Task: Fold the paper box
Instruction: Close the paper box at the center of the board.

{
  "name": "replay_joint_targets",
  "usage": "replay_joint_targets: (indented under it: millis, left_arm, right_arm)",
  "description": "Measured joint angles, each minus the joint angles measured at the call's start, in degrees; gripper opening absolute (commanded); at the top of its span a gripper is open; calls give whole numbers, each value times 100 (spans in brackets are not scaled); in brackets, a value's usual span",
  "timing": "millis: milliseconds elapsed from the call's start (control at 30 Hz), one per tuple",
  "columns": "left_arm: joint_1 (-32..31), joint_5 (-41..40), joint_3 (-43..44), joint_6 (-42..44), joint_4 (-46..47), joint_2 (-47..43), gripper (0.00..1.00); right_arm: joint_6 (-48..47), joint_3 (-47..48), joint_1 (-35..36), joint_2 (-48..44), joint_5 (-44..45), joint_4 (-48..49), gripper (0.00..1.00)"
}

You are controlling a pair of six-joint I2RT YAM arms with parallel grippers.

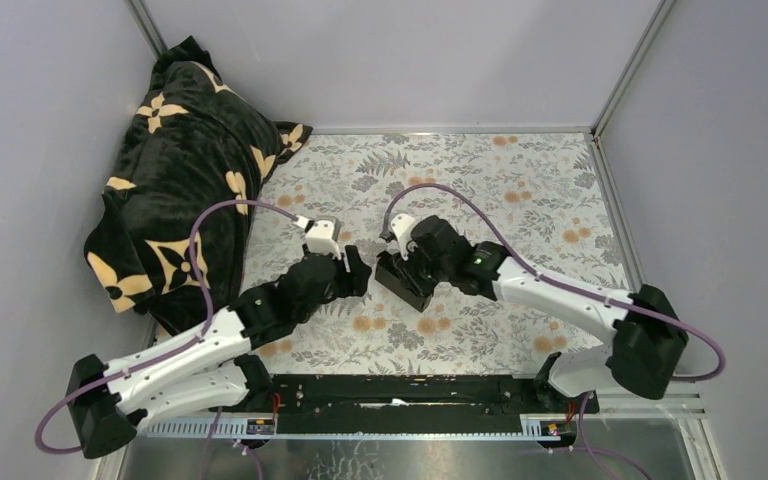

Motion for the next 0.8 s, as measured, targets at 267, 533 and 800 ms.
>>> replay_joint_targets:
  millis: [267, 533, 800]
  left_arm:
    - [243, 479, -35, 68, -11, -654, 64]
    - [345, 1141, -11, 149, -7, -533, 45]
    - [350, 1836, -17, 361, 42, -715, 33]
  right_arm:
    - [4, -4, 4, -951, -855, -667, 25]
    - [116, -98, 11, -1211, -1325, -1073, 24]
    - [289, -83, 66, -1204, -1644, -1576, 24]
